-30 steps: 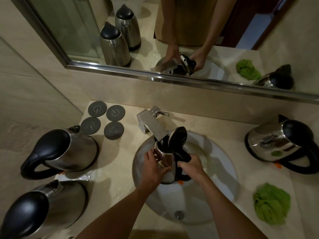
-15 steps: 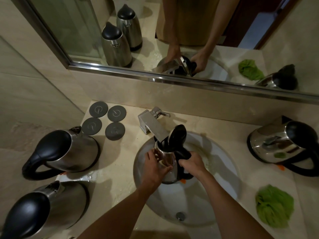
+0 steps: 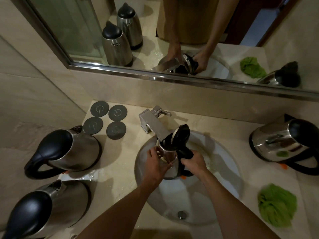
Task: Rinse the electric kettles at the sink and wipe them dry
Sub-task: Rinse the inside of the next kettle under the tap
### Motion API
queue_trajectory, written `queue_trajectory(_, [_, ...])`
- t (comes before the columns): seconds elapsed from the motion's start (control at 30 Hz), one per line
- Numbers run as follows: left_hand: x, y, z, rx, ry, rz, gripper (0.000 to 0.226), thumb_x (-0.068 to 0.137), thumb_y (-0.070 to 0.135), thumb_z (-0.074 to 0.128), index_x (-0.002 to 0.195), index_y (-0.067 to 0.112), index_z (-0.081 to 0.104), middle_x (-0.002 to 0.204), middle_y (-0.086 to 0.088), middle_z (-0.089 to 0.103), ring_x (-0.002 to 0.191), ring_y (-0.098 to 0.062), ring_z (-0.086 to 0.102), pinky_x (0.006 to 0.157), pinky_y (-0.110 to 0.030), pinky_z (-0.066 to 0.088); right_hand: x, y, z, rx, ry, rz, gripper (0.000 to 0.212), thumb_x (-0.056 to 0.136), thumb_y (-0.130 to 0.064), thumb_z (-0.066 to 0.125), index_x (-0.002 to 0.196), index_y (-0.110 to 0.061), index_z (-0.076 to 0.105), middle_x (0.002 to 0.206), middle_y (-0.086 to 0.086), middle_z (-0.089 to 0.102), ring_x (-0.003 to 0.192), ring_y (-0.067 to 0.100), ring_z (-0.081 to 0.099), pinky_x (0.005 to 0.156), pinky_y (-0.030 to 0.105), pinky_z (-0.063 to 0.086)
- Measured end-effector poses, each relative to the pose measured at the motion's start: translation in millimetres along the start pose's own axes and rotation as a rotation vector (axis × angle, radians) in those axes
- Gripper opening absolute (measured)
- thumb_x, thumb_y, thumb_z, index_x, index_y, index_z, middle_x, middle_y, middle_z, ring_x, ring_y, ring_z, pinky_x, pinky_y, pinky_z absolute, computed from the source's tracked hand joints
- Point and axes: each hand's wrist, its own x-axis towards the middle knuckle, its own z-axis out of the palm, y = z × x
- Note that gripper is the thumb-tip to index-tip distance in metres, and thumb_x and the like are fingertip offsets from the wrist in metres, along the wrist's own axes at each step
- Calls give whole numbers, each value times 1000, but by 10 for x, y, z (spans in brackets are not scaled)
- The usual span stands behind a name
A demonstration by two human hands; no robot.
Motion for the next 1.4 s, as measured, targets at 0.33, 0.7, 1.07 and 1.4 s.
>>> queue_trajectory(0.33, [62, -8, -58, -41, 33, -62, 80, 68, 31, 88, 129, 30, 36, 120, 16, 35, 115, -8, 49, 96, -22, 44, 95, -171, -10, -111, -25, -97, 21, 79, -11, 69, 72, -28, 57, 72, 1, 63, 71, 24, 62, 63, 28, 44])
queue_trajectory(0.7, [50, 51, -55, 3, 27, -51, 81, 67, 32, 89, 131, 22, 39, 123, 11, 36, 112, -4, 45, 94, -18, 41, 143, -109, -64, -124, -52, -98, 21, 76, -9, 70, 71, -26, 59, 77, 4, 67, 78, 26, 68, 70, 38, 56])
queue_trajectory(1.07, [17, 65, -41, 50, -2, -40, 85, 64, 33, 90, 130, 21, 39, 131, 4, 42, 118, -8, 51, 97, -27, 50, 116, 78, -48, -82, -55, -34, 21, 76, -9, 68, 95, -18, 66, 93, 8, 70, 89, 26, 66, 74, 33, 51])
queue_trajectory(1.4, [-10, 100, -129, 26, -20, -69, 81, 64, 27, 91, 127, 18, 40, 119, 13, 34, 112, -4, 44, 92, -16, 40, 100, 74, -45, -116, -45, -70, 15, 78, -9, 68, 83, -23, 64, 85, 5, 69, 85, 25, 66, 72, 33, 50])
